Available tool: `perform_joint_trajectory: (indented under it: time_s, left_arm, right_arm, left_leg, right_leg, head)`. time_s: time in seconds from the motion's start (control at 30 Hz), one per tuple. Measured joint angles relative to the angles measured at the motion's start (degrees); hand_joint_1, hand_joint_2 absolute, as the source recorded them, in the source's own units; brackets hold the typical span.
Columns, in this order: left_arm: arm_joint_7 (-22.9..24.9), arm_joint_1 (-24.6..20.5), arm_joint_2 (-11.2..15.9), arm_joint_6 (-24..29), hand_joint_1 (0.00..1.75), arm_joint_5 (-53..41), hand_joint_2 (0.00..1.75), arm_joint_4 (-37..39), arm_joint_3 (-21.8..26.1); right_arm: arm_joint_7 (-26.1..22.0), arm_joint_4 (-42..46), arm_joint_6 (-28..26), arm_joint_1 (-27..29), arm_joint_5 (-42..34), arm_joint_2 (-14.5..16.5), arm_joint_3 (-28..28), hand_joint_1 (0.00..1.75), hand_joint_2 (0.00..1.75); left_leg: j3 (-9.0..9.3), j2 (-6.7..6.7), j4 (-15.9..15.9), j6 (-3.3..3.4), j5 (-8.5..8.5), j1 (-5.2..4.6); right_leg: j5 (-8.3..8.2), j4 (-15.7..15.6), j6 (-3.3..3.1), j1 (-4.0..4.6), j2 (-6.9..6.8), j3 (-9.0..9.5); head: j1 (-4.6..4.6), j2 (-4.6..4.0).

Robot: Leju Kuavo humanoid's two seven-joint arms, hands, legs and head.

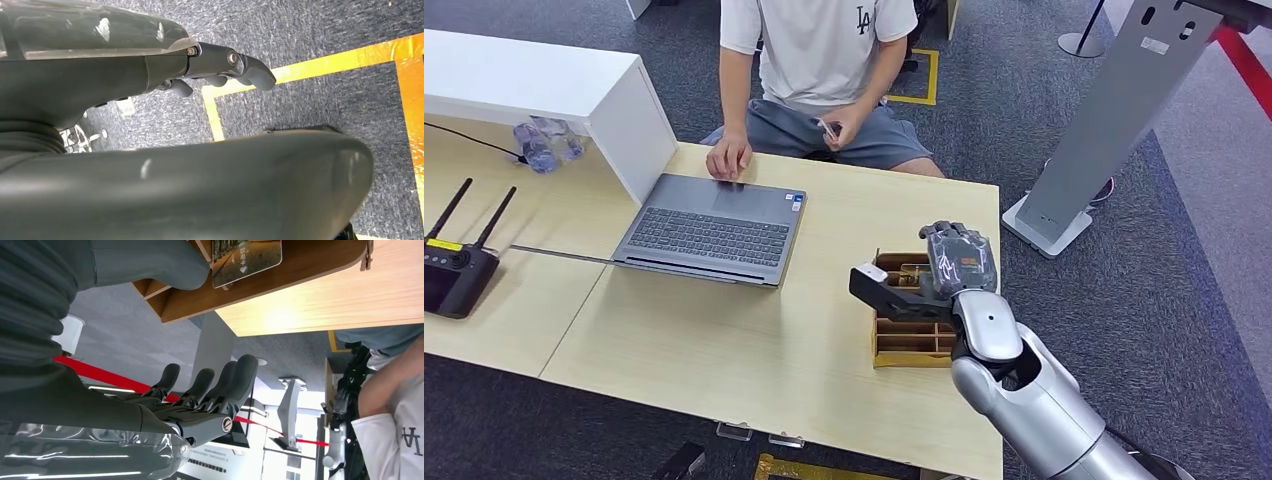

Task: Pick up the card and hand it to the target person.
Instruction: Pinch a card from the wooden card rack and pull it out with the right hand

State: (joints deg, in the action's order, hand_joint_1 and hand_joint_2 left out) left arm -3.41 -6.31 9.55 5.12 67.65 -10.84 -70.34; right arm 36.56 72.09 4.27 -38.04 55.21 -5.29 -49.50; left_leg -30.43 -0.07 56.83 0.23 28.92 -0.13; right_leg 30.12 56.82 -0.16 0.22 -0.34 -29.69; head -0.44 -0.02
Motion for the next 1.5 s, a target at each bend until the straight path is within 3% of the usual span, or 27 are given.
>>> perform_joint_trajectory:
  time_s: [0.37,0.77,1.0,1.5]
  left_arm:
    - [0.0,0.0,0.0,0.0,0.00,0.0,0.00,0.0,0.0]
    - [0.0,0.0,0.0,0.0,0.00,-0.2,0.00,0.0,0.0]
    - [0.0,0.0,0.0,0.0,0.00,-0.2,0.00,0.0,-0.1]
    - [0.0,0.0,0.0,-0.1,0.00,-0.2,0.00,0.0,-0.1]
  right_arm:
    - [-1.1,-0.2,0.7,0.0,-1.8,0.2,-1.4,0.70,1.75]
    - [-1.8,-3.0,0.3,-0.2,-3.1,0.4,-2.8,0.50,1.75]
    - [-2.1,-4.3,-0.2,-0.3,-3.2,0.6,-3.3,0.61,1.75]
    - [-2.0,-5.8,-0.7,-0.8,-3.8,0.7,-3.6,0.65,1.75]
  left_leg:
    - [0.00,0.00,0.0,0.00,0.00,0.00]
    - [-0.01,0.00,0.0,0.00,0.00,0.00]
    - [-0.01,0.00,0.0,0.00,0.00,0.00]
    - [0.00,0.00,0.0,0.00,0.00,0.00]
  right_leg:
    - [0.00,0.0,0.00,0.00,0.00,0.00]
    - [0.00,0.0,0.00,0.00,-0.01,0.00]
    - [0.00,0.0,0.00,0.00,-0.01,0.00]
    - [0.00,0.0,0.00,0.00,0.00,0.00]
  head:
    - [0.01,0.00]
    - [0.01,0.00]
    - [0.01,0.00]
    - [0.01,0.00]
